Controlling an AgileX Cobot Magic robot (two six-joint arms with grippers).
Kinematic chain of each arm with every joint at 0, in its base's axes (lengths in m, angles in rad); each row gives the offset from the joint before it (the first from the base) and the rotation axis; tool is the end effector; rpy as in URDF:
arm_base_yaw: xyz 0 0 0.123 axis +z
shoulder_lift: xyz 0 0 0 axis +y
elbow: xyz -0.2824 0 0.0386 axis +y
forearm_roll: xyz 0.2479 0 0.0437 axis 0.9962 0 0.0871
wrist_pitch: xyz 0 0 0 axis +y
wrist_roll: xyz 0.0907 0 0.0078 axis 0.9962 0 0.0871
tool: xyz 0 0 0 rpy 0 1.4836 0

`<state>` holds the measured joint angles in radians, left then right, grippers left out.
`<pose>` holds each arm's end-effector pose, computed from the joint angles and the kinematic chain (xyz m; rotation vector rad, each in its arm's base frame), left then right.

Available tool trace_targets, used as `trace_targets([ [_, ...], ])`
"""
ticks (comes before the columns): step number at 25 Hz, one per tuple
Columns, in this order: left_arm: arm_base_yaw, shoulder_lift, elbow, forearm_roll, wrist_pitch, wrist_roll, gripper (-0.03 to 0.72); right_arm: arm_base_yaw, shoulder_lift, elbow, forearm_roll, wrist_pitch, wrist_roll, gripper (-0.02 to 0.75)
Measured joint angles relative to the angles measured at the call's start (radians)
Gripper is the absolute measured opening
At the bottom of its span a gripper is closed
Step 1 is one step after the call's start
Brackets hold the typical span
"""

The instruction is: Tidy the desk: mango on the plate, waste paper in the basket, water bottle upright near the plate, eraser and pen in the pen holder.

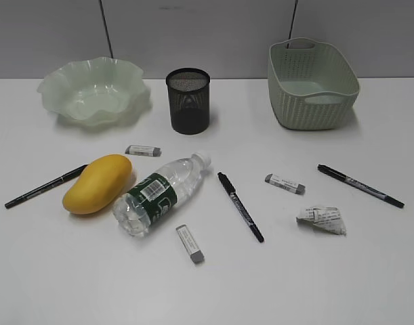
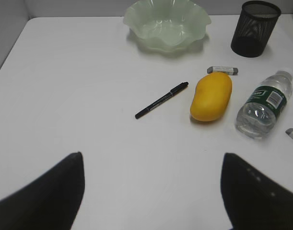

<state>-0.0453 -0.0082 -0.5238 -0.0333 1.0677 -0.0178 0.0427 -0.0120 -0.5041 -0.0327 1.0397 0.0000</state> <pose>-0.0094 -0.0022 0.2831 0.0301 2.0195 -0.0797 -0.0063 -0.0028 0.2800 -0.0414 2.0064 -0.0116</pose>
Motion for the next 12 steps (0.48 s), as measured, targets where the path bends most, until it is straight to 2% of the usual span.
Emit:
trace_targets([
  [12,0.0,0.0,0.0,0.0,0.0,0.0,0.646,0.0,0.0,0.0,0.0,0.0,0.0,0.494],
])
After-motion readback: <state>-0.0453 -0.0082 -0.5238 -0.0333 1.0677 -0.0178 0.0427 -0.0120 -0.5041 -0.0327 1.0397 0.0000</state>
